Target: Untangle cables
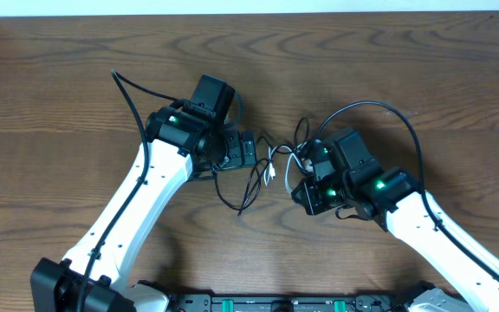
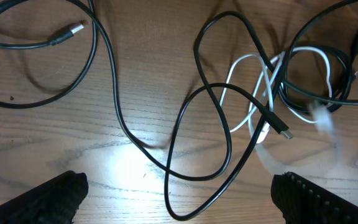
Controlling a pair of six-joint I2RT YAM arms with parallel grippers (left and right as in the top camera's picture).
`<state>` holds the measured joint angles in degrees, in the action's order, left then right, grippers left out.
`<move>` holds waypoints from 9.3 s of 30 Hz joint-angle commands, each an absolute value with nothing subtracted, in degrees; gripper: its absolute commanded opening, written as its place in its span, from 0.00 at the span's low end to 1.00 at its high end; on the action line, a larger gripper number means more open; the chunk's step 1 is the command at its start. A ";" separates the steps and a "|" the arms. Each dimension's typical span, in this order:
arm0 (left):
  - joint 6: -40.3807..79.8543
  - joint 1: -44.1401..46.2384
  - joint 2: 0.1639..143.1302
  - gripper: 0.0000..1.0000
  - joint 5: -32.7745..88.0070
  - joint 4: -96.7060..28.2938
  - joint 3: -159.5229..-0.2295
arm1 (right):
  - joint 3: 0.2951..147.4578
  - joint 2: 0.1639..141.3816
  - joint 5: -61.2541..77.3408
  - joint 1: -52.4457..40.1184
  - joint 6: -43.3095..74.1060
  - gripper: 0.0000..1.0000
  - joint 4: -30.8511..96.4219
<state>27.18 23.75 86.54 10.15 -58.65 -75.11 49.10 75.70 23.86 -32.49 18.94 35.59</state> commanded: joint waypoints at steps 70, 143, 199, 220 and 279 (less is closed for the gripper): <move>27.11 23.81 86.50 1.00 9.56 -58.83 -76.03 | 52.36 86.89 26.17 -21.63 17.98 0.01 19.40; 92.01 31.05 96.88 0.08 31.07 -27.73 -75.99 | 52.36 81.12 63.26 -6.42 43.94 0.01 6.02; 44.45 -3.09 57.93 0.08 39.94 -40.58 -75.99 | 50.65 81.34 15.20 -6.44 24.53 0.27 34.04; 41.23 -2.42 62.59 0.08 50.37 -50.98 -76.01 | 50.63 89.06 38.11 -13.89 33.78 0.57 17.19; 74.89 -26.37 60.99 0.07 71.94 -8.32 -76.09 | 50.63 106.52 10.61 -16.32 32.47 0.66 12.84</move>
<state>76.01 -23.75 62.63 67.22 -8.75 -75.31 53.01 103.68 15.64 -18.79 32.51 9.98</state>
